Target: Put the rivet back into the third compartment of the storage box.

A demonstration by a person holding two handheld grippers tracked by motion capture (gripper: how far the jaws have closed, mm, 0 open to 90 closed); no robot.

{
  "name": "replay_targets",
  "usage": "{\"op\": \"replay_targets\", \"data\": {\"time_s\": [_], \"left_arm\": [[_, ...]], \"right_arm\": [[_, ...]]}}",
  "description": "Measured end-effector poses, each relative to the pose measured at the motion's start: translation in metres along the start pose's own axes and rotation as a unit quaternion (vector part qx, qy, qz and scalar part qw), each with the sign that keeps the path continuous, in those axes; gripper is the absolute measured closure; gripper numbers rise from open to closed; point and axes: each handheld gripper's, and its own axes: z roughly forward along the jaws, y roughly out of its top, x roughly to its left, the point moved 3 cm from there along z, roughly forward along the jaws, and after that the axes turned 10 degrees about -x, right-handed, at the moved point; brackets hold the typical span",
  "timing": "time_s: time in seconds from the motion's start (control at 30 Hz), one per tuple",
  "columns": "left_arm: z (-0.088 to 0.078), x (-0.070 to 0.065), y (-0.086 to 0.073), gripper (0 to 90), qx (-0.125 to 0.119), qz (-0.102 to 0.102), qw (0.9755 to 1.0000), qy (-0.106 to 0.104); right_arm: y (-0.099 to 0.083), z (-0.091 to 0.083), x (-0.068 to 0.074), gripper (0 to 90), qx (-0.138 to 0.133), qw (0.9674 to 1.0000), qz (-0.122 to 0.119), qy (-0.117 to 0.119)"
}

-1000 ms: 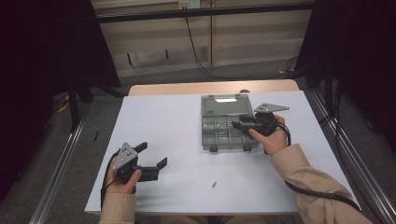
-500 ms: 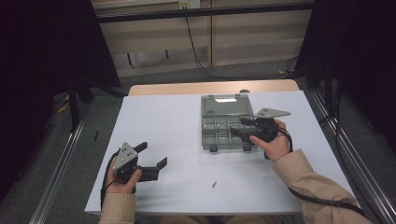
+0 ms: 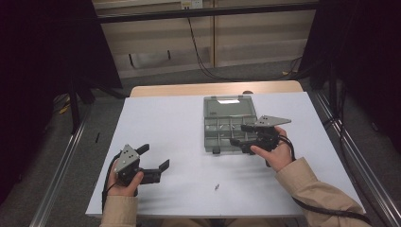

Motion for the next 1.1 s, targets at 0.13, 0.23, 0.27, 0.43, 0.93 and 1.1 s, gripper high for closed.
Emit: {"op": "replay_targets", "data": {"time_s": [0.13,0.23,0.27,0.43,0.93,1.1], "left_arm": [[0.0,0.0,0.0,4.4,0.001,0.002,1.0,0.001],[0.0,0.0,0.0,4.3,0.001,0.004,1.0,0.001],[0.0,0.0,0.0,4.3,0.0,0.003,1.0,0.001],[0.0,0.0,0.0,4.4,0.001,0.003,1.0,0.0],[0.0,0.0,0.0,4.4,0.001,0.003,1.0,0.0],[0.0,0.0,0.0,4.3,0.001,0.003,1.0,0.001]], "right_arm": [[-0.001,0.0,0.004,22.6,0.005,1.0,-0.003,0.008],[-0.002,0.0,0.008,22.1,0.005,0.9999,-0.005,0.014],[-0.002,0.0,0.01,22.0,0.005,0.9998,-0.007,0.018],[-0.004,0.0,0.018,21.1,0.006,0.9995,-0.013,0.027],[-0.011,-0.001,0.035,19.4,0.014,0.9983,-0.022,0.052],[-0.013,-0.001,0.04,19.3,0.018,0.9976,-0.027,0.061]]}}
